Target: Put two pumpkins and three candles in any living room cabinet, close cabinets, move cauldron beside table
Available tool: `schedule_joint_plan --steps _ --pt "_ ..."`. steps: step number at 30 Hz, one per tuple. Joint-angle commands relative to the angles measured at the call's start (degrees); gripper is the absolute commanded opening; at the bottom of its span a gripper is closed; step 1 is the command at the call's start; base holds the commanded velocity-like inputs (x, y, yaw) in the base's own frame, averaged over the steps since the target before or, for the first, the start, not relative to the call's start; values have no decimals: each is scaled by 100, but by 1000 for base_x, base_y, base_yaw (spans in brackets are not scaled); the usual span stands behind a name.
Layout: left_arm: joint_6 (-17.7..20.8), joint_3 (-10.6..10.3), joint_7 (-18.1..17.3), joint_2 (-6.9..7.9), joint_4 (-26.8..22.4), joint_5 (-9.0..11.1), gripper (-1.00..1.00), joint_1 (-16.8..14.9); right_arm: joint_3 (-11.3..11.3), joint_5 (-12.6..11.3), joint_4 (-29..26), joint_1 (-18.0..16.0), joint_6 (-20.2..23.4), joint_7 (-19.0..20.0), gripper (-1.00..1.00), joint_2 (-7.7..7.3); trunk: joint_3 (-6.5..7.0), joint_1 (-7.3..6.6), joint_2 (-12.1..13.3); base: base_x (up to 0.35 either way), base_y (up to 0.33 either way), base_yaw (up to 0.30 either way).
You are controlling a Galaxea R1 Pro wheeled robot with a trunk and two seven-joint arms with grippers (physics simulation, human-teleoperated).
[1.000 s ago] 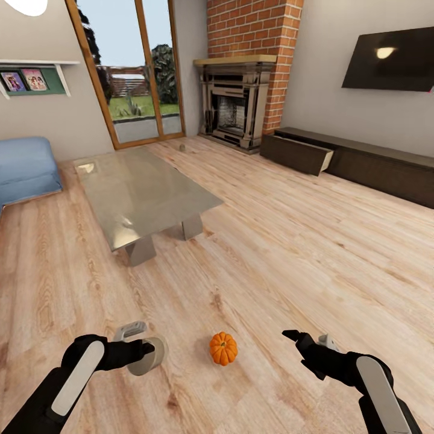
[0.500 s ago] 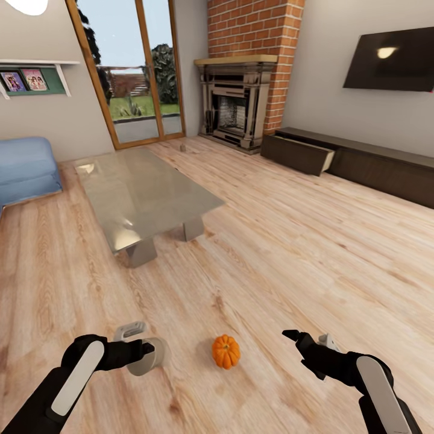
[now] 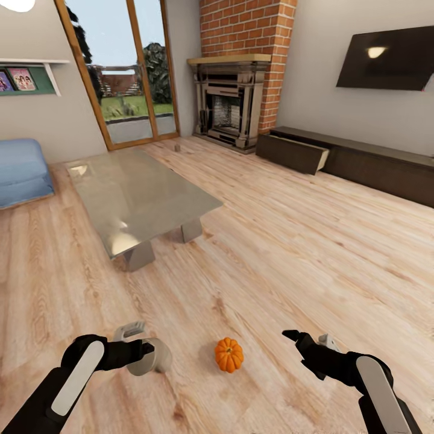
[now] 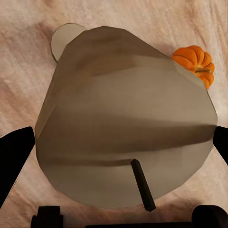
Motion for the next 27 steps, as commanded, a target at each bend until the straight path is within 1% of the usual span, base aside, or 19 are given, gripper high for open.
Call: schedule_joint_plan --steps 1,8,14,24,27 --pt "4 -11 59 7 -6 73 -100 -3 -3 -59 -6 -5 14 -60 100 1 -8 -1 -2 9 59 -234" --pt "4 -11 59 5 -9 73 -100 -3 -2 -58 -6 -5 14 -77 100 1 -31 -1 -2 3 28 -240" --pt "4 -11 59 4 -9 73 -100 -2 -1 -58 -6 -5 14 -78 100 1 -51 -1 -2 61 159 -227" --pt "4 -11 59 0 -6 73 -100 -2 -12 -67 -4 -5 14 -43 100 -2 -84 -1 -2 7 22 -206" --pt "4 -11 59 0 -5 73 -100 -1 -12 -69 -5 -5 14 -43 100 -6 -94 -1 -2 67 187 -204"
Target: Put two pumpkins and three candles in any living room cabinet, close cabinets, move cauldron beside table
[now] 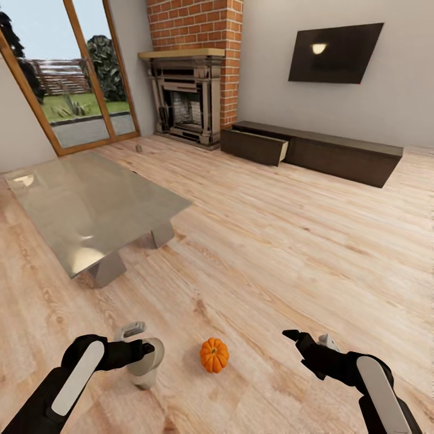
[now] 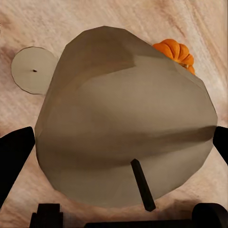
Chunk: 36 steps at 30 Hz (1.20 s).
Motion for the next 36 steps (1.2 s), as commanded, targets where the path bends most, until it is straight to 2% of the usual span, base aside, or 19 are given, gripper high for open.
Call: schedule_joint_plan --steps 1,17,36 --pt "4 -11 58 7 -4 67 -100 -3 -4 -63 -7 -5 14 -60 100 1 -8 0 -2 82 183 -204" --pt "4 -9 57 14 -11 67 -100 -4 -4 -67 -9 -5 14 -68 100 -1 -63 0 -2 42 104 -182" --pt "4 -11 58 14 -7 67 -100 -4 5 -62 -7 -5 14 -69 100 7 -168 0 -2 29 34 216"
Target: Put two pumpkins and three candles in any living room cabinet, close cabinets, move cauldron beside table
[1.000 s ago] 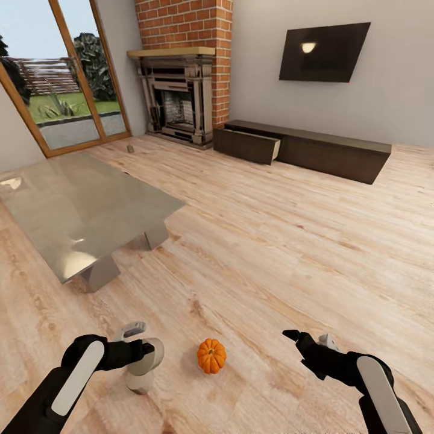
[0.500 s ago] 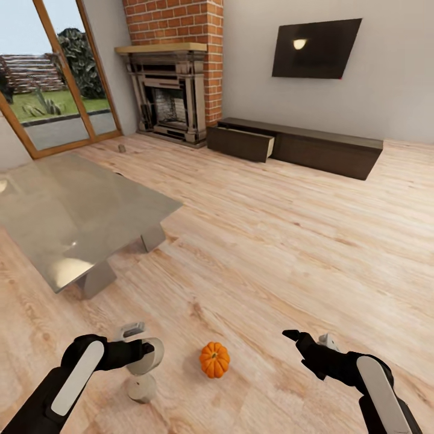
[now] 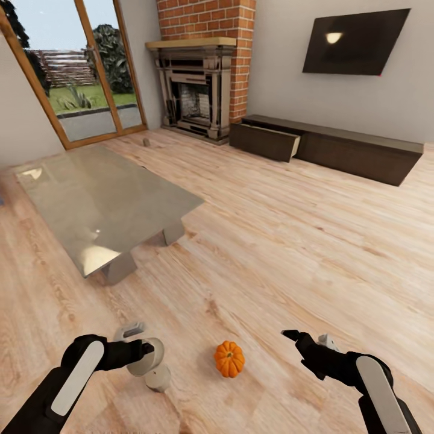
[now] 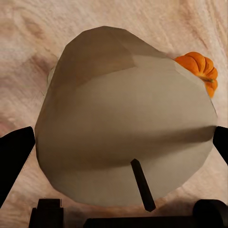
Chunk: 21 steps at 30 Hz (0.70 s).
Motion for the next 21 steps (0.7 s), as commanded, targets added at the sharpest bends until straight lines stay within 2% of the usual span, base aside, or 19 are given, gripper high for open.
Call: schedule_joint_plan --steps 1,21 --pt "8 -13 59 5 -1 46 -100 -6 -5 -60 -8 -2 13 -58 100 0 -10 0 -2 102 165 238" --pt "8 -13 59 1 -4 46 -100 -4 -5 -57 -7 -2 13 -58 100 0 -122 0 -2 65 81 238"
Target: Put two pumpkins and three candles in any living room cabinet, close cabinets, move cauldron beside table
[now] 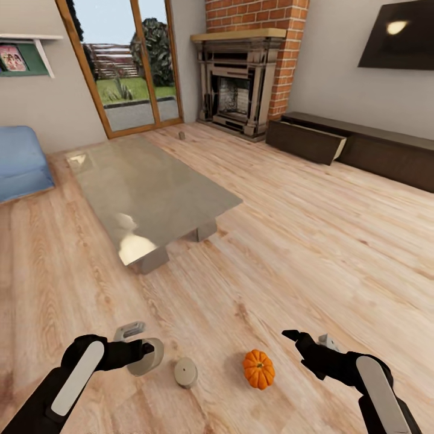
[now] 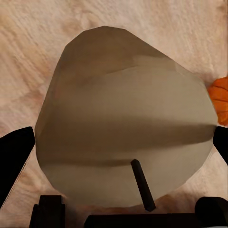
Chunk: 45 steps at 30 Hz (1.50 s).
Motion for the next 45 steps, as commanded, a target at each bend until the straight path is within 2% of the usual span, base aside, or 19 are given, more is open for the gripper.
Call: schedule_joint_plan --steps 1,45 --pt "4 -14 59 3 -3 73 -100 -4 -5 -61 -8 -2 13 -58 100 0 -10 0 -2 49 108 238" --pt "4 -14 59 -1 0 49 -100 -1 -4 -61 0 -2 13 -58 100 0 -256 0 -2 40 62 238"
